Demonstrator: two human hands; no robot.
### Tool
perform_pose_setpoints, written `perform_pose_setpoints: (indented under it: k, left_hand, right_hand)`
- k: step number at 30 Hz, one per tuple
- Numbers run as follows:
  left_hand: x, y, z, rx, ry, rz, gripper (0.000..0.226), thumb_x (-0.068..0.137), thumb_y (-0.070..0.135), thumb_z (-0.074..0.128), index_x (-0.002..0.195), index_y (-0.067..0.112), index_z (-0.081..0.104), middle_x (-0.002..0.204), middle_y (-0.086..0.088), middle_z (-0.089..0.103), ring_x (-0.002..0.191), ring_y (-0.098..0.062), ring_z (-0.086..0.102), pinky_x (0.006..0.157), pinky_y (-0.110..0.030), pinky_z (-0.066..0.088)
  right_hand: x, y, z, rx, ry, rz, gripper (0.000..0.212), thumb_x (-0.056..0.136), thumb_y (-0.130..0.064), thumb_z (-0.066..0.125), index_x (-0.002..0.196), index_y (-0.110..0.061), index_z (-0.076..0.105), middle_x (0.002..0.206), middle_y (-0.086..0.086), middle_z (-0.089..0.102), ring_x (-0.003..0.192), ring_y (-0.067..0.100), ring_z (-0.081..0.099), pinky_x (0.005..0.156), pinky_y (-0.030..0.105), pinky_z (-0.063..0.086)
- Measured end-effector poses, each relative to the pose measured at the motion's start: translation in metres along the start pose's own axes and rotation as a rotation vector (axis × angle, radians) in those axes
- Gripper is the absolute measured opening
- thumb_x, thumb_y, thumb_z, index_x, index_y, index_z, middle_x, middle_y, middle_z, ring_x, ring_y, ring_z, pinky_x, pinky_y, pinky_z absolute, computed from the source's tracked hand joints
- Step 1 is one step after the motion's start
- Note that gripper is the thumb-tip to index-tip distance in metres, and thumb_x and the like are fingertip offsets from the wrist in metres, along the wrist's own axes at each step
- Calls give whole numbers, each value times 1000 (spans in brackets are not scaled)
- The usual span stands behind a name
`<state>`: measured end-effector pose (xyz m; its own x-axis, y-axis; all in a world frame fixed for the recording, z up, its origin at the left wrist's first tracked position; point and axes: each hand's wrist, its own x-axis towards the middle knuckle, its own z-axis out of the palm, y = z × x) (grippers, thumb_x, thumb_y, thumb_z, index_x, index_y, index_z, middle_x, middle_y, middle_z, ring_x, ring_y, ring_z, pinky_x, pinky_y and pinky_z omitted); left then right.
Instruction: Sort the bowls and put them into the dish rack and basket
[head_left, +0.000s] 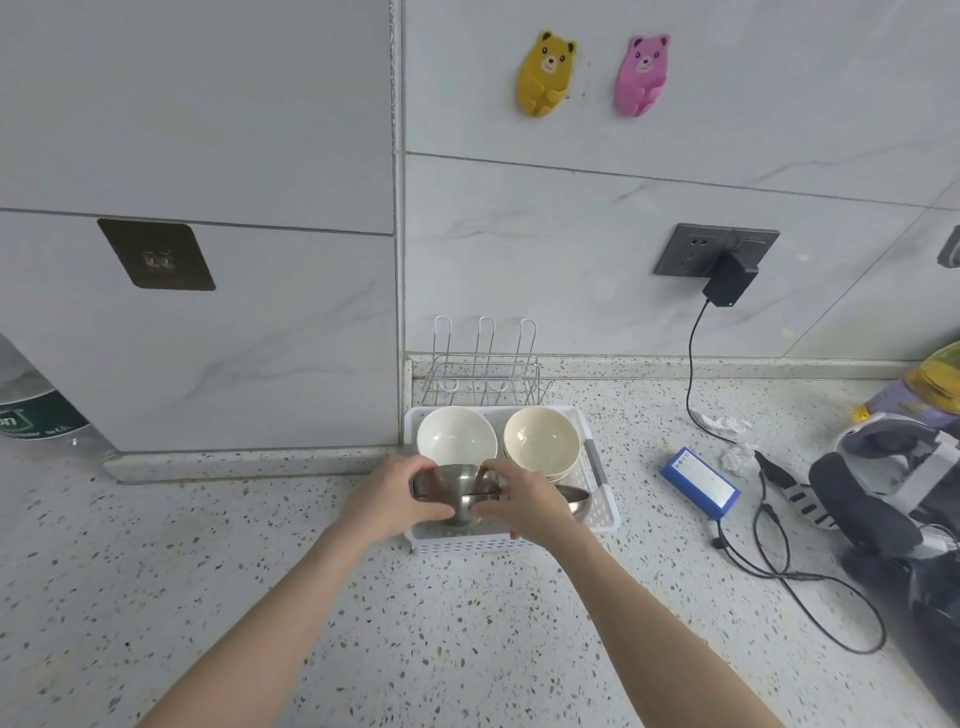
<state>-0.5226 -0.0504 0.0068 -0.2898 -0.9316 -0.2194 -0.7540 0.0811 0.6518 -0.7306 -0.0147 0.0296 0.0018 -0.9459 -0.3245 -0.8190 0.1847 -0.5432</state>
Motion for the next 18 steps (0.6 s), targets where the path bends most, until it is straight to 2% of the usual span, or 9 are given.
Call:
perform_pose_setpoints:
  k: [4,9,12,15,18]
  left_hand:
    - [-2,1,3,113,33,20,70,66,55,82,127,36,54,126,13,54,99,-7,55,65,-23,42]
    - [-5,2,5,113,32,23,62,65,56,82,118,37,56,120,14,55,94,-7,56,58,-18,37]
    - [-4,1,7,117,41,27,64,66,56,81,122,37,55,123,13,55,94,-7,56,58,-19,38]
    - [-10,3,8,113,49,27,77,71,55,79,137,33,47,139,8,50,106,-11,58,73,-23,47]
    - [-18,4,11,35,109,11,86,77,51,76,148,30,34,151,6,39,123,-15,52,85,-27,42]
  right_hand:
    - [-2,-2,0,-5,3,9,59,82,-47,71,135,-36,49,109,-7,70,56,17,70,69,38,59]
    - [-7,-3,1,14,-6,4,59,83,-46,69,137,-36,47,110,-9,67,52,13,68,64,34,58]
    - [-12,-5,2,6,9,5,62,86,-45,66,142,-36,42,112,-9,66,53,12,69,67,31,56]
    - [-19,-7,4,-17,42,0,62,90,-43,62,145,-32,36,112,-7,66,55,12,70,72,36,57]
    - [-24,-7,4,26,89,-31,51,93,-36,59,139,-26,38,94,-5,69,54,16,70,67,38,58]
